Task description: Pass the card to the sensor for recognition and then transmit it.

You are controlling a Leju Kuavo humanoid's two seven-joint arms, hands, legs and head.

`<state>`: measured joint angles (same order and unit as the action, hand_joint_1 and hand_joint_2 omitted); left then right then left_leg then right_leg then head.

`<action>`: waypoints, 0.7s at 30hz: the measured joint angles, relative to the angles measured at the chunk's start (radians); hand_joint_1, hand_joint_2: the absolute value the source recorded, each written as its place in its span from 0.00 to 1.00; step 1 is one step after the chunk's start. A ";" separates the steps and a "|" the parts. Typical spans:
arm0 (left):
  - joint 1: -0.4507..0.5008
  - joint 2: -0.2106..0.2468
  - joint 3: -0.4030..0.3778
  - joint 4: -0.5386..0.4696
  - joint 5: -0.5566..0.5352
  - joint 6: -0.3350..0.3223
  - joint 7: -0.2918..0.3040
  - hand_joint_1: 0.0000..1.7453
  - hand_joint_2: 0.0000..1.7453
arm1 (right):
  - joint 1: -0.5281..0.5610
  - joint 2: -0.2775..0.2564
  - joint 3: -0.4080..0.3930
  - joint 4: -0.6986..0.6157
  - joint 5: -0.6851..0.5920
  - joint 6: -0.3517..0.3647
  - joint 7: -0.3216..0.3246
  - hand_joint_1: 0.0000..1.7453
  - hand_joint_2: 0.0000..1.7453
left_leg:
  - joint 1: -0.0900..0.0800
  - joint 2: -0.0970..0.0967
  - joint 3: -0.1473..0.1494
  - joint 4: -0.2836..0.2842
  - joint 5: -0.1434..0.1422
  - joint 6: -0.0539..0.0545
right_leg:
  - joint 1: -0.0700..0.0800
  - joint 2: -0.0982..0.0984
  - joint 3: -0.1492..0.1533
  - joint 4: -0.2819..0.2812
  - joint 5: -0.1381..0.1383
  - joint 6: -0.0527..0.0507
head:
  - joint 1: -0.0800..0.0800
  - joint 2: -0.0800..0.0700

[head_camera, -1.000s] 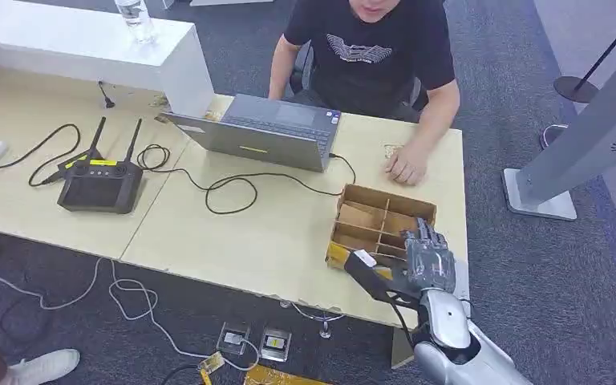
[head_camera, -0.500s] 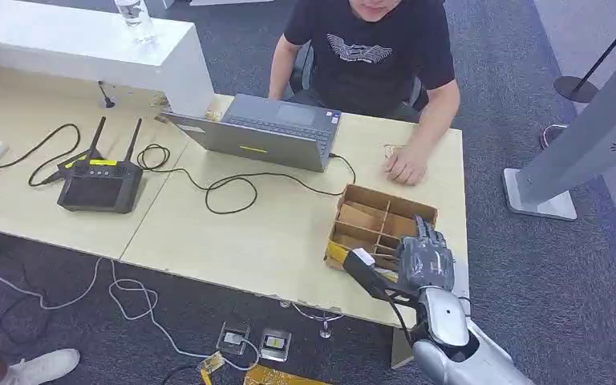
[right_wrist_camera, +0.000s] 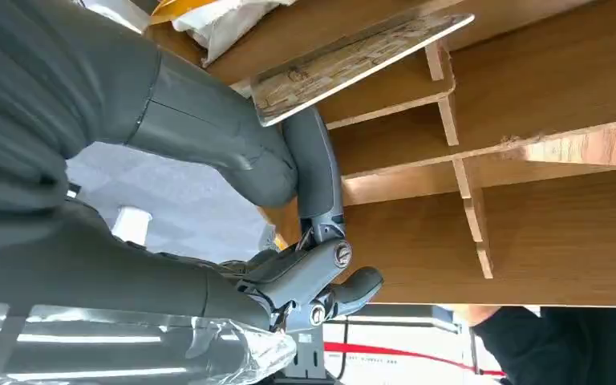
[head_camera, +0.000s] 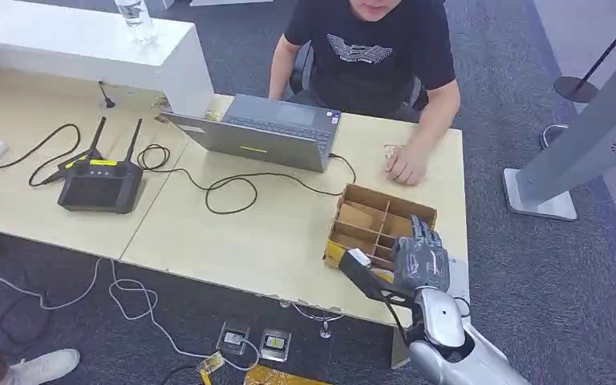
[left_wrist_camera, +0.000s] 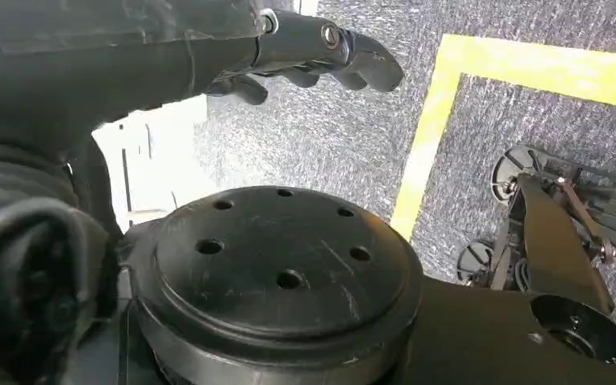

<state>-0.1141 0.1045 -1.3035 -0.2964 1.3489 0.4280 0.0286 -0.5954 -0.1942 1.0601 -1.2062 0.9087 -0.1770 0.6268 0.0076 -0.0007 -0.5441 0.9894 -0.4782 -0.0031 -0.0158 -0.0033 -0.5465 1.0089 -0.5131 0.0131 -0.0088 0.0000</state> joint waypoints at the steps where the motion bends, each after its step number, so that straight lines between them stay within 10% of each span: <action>1: 0.000 0.000 0.000 0.000 0.000 0.000 0.000 0.00 0.00 | 0.000 0.000 0.000 0.001 0.000 0.000 0.000 1.00 1.00 | 0.000 0.000 0.000 0.000 0.000 0.000 | 0.000 0.000 0.000 0.000 0.000 0.000 | 0.000 0.000; 2: 0.000 0.000 0.000 0.000 0.000 0.000 0.000 0.00 0.00 | 0.000 0.000 0.000 0.002 0.001 -0.001 0.000 0.32 1.00 | 0.000 0.000 0.000 0.000 0.000 0.000 | 0.000 0.000 0.000 0.000 0.000 0.000 | 0.000 0.000; 3: 0.000 0.000 0.000 0.000 0.000 0.000 0.000 0.00 0.00 | 0.000 0.000 0.000 0.003 0.004 -0.002 0.000 0.00 1.00 | 0.000 0.000 0.000 0.000 0.000 0.000 | 0.000 0.000 0.000 0.000 0.000 0.000 | 0.000 0.000; 21: 0.000 0.000 0.000 0.000 -0.008 0.003 -0.001 0.00 0.00 | -0.066 -0.033 -0.026 -0.002 0.198 -0.109 0.004 0.00 1.00 | 0.000 0.000 0.000 0.000 0.000 0.000 | 0.000 0.000 0.000 0.000 0.000 0.000 | 0.000 0.000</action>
<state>-0.1137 0.1041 -1.3035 -0.2960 1.3409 0.4311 0.0275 -0.6614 -0.2274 1.0346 -1.2082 1.1067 -0.2857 0.6310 0.0074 -0.0006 -0.5440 0.9896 -0.4782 -0.0031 -0.0160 -0.0031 -0.5468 1.0089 -0.5130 0.0132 -0.0088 0.0000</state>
